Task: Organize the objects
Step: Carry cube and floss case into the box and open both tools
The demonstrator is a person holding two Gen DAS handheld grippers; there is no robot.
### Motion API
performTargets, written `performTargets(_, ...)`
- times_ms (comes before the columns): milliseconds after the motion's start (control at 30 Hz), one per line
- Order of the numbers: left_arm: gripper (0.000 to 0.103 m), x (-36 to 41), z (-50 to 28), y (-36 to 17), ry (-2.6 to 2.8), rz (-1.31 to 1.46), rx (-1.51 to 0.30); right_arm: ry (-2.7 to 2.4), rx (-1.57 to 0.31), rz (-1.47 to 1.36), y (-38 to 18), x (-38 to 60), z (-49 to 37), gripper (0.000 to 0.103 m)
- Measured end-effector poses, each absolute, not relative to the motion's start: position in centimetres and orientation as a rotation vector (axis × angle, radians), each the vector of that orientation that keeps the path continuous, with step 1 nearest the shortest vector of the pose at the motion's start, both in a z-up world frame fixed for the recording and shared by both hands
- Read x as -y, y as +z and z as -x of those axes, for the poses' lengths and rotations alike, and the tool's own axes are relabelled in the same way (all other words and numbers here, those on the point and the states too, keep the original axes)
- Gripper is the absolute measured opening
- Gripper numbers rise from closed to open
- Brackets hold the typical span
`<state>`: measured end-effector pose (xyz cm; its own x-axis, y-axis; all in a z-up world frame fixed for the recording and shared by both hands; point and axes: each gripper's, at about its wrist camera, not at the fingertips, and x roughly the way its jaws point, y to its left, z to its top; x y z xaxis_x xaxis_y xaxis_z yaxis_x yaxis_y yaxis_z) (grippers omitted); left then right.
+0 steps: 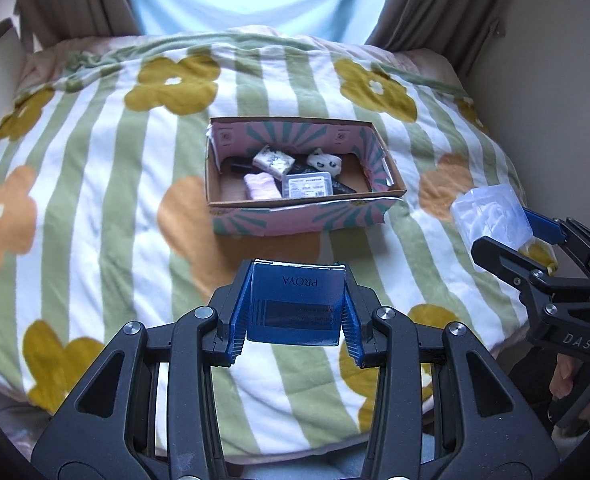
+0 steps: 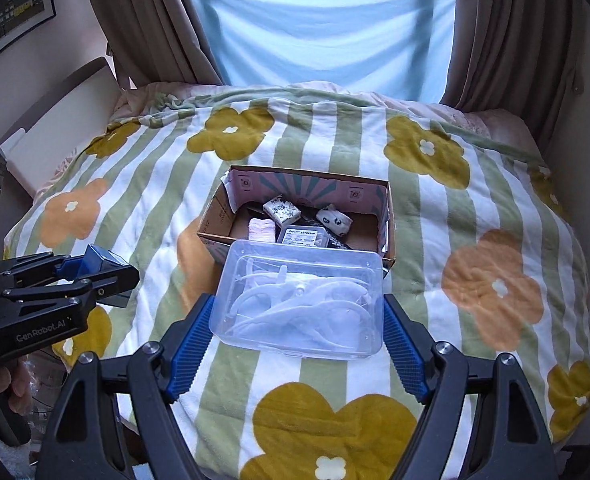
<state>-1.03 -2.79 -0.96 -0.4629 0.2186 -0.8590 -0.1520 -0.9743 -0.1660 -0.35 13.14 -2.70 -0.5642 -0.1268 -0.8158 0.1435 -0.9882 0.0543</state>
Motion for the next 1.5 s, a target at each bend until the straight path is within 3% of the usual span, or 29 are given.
performTargets(500, 0.036, 3.2, 1.5, -0.4, 2.547, 1.503, 0.146, -2.629, -0.028, -1.367, -2.1, -13.7, 2.5, 0.077)
performTargets(900, 0.036, 3.3, 9.8, -0.2, 2.576, 1.509, 0.175, -2.622, -0.052, -1.357, -2.2, -14.8, 11.6, 0.077)
performTargets(1133, 0.036, 2.8, 17.5, -4.4, 2.549, 1.574, 0.15, -2.569, -0.046, -1.444, -6.9, -15.0, 19.5, 0.077)
performTargets(1500, 0.036, 1.0, 25.8, -16.2, 2.433, 1.73, 0.073, -2.427, 0.06, -1.646, -18.7, -14.9, 27.4, 0.077)
